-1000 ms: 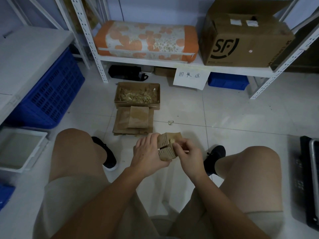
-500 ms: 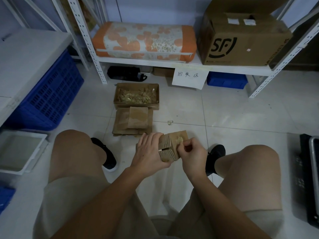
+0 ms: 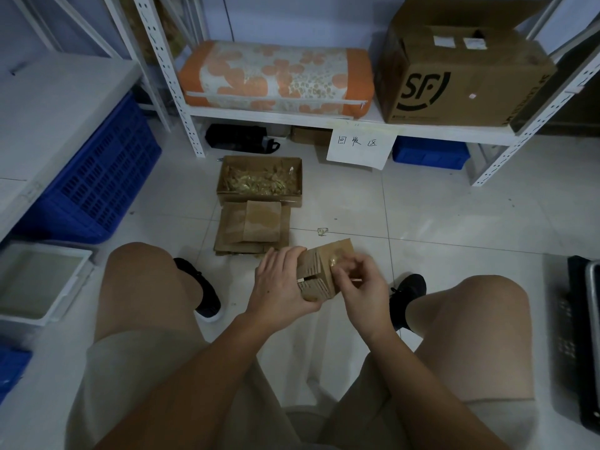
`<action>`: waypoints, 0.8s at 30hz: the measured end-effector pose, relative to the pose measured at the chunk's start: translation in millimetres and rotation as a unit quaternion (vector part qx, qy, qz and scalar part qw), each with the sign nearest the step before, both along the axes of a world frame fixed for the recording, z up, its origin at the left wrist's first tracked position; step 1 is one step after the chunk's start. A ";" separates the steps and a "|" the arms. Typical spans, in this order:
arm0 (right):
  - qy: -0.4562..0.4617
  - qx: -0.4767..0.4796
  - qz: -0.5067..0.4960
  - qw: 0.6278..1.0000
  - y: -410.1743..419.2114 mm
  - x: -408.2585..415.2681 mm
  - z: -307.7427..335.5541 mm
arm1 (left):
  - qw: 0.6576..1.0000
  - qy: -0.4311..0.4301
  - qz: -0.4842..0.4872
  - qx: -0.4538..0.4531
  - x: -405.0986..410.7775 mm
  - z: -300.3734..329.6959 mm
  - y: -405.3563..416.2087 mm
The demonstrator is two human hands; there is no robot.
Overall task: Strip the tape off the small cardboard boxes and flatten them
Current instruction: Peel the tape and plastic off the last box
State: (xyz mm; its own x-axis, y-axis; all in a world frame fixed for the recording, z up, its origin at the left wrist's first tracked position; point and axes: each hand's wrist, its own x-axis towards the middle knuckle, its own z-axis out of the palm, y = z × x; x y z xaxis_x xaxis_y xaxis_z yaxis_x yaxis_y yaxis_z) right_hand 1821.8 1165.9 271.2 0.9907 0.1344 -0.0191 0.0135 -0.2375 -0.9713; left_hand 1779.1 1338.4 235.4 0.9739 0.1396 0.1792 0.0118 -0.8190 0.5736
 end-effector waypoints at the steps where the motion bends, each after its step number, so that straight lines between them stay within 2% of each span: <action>1: 0.006 -0.008 0.009 1.000 -1.1 0.9 -0.8 | 1.000 -0.006 -0.001 0.005 0.5 -0.2 0.5; 4: 0.019 -0.056 0.032 0.998 -3.4 3.5 -5.4 | 0.999 -0.015 -0.016 0.029 0.4 -2.0 2.5; 8: 0.050 -0.071 0.013 0.996 -3.0 3.7 -6.0 | 0.999 -0.026 -0.026 0.034 0.7 -1.5 1.4; 15: -0.015 -0.094 -0.033 0.995 -1.1 -0.5 -4.9 | 0.999 -0.016 -0.032 0.013 3.8 -0.1 1.0; 20: -0.039 -0.100 0.017 0.994 -2.8 4.3 -10.7 | 1.000 0.016 -0.008 -0.016 6.9 -2.4 3.2; 24: 0.021 -0.043 0.009 0.999 -1.1 6.7 -10.7 | 0.999 0.027 -0.014 -0.014 8.3 -3.1 7.6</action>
State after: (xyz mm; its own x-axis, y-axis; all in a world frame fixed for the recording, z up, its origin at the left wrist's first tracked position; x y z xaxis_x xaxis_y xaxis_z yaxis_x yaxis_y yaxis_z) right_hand 1828.5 1164.8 260.5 0.9864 0.1474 -0.0734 -0.0225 -0.3207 -0.9469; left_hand 1787.4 1346.0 232.3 0.9856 0.1166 0.1223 0.0210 -0.8028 0.5958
